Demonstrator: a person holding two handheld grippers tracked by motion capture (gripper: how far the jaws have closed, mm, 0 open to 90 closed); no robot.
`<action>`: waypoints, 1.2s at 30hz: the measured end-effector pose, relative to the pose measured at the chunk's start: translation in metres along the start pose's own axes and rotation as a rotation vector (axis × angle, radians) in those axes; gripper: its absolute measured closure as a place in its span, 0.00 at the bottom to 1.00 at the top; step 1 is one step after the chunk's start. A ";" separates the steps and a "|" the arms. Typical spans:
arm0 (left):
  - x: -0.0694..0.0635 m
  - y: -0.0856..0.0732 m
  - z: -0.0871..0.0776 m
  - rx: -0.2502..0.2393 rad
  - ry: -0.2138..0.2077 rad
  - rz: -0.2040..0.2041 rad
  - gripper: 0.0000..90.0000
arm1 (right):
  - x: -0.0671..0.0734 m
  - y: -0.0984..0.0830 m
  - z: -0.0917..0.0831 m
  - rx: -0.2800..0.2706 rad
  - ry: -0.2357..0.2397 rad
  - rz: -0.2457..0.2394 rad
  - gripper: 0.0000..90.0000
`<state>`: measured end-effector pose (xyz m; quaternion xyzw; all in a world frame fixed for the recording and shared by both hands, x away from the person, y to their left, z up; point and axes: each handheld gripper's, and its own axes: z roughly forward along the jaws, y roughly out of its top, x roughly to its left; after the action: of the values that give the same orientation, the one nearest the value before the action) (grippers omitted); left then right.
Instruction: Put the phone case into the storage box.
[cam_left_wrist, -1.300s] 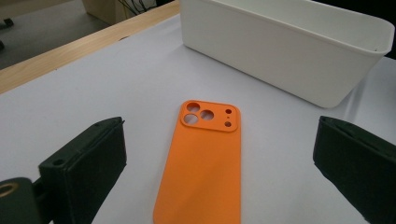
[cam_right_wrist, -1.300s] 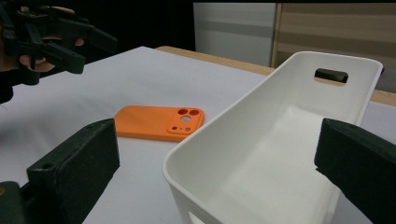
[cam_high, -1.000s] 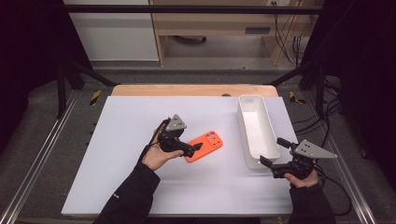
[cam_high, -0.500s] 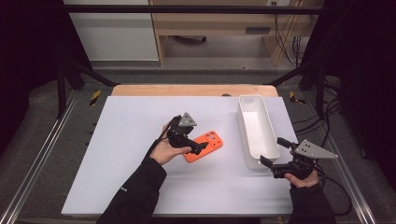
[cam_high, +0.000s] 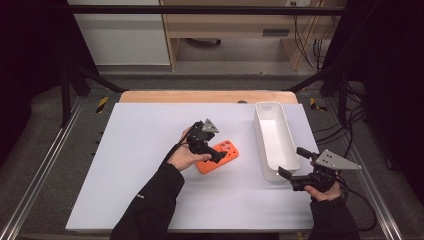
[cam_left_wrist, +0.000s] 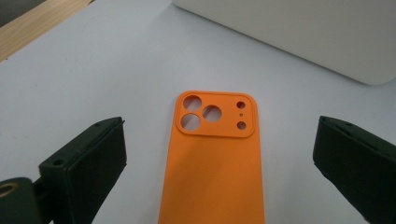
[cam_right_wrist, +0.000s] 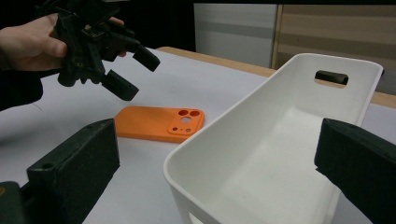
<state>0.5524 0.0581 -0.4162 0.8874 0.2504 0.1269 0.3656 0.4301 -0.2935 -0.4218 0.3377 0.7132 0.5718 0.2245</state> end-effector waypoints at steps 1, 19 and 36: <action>0.000 0.000 0.002 0.002 -0.001 -0.002 0.02 | 0.000 0.000 0.000 0.001 0.000 -0.001 0.01; 0.006 -0.007 0.027 0.094 -0.008 0.008 0.02 | 0.000 0.000 0.000 0.003 0.001 -0.002 0.01; 0.007 -0.012 0.039 0.160 -0.026 0.014 0.03 | 0.000 0.000 0.001 0.005 0.006 -0.004 0.01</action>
<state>0.5701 0.0460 -0.4521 0.9171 0.2487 0.0976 0.2960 0.4303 -0.2928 -0.4220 0.3349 0.7160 0.5707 0.2227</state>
